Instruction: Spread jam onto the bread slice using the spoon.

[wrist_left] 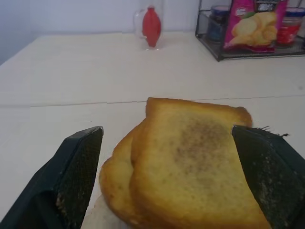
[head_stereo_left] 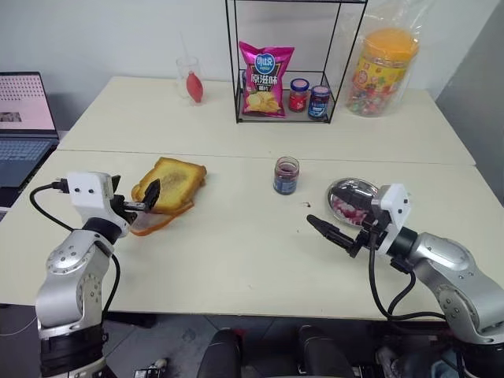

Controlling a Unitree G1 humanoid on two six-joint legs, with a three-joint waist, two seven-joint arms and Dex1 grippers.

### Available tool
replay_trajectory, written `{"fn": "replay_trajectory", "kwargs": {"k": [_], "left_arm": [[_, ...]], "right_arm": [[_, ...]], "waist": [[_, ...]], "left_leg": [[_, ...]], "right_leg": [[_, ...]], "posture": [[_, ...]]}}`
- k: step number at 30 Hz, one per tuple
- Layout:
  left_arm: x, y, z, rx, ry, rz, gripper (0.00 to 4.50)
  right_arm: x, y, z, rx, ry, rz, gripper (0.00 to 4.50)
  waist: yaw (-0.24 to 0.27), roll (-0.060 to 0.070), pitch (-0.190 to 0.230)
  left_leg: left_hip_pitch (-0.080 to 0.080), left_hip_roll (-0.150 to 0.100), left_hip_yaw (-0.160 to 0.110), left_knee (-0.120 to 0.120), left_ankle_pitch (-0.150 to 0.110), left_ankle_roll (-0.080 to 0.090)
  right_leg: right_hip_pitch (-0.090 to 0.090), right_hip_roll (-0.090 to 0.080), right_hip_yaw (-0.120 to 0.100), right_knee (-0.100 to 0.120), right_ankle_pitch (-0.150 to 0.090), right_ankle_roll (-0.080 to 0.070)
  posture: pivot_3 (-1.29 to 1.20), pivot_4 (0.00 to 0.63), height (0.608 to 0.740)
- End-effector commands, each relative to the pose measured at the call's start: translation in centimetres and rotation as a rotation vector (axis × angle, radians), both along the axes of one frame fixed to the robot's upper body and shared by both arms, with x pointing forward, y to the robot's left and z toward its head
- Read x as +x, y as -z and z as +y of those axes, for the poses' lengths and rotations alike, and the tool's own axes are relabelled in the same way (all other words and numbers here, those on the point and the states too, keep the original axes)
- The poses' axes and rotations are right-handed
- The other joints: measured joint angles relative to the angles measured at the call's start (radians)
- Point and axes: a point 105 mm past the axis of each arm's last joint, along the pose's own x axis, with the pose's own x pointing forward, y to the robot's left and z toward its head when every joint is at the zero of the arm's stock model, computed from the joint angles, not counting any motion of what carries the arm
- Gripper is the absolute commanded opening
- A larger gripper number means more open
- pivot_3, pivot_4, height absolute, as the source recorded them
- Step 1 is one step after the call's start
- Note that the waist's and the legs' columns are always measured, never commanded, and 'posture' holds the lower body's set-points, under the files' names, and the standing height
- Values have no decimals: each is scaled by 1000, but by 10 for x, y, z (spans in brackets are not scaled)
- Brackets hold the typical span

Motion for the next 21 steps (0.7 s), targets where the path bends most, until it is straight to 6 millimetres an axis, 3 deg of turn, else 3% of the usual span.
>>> {"fn": "replay_trajectory", "kwargs": {"k": [1,8,18,19,21], "left_arm": [[12,-6,3,-79,9,51,4500],[23,11,-17,-137,55,187,4500],[28,18,-16,-253,9,252,4500],[29,17,-16,-258,7,252,4130],[29,17,-17,-270,9,252,3854]], "right_arm": [[-4,-15,10,-7,-52,-32,4476],[-16,-23,21,-34,-156,-29,4476],[-26,-37,30,-39,-286,-37,4476],[-27,-38,30,-39,-296,-38,4500],[-27,-41,31,-43,-313,-43,4500]], "waist": [[1,0,0],[-2,0,0],[-1,-1,0],[-1,-1,0],[-1,-1,0]], "left_leg": [[0,0,0,0,0,0],[0,0,0,0,0,0],[0,0,0,0,0,0],[0,0,0,1,0,0],[0,0,-1,1,0,0]], "right_leg": [[0,0,0,0,0,0],[0,0,0,0,0,1],[0,0,0,1,1,1],[0,0,0,1,1,1],[0,0,0,1,1,1]], "posture": [[0,150,740],[0,150,740],[0,150,740],[0,150,740],[0,150,740]]}}
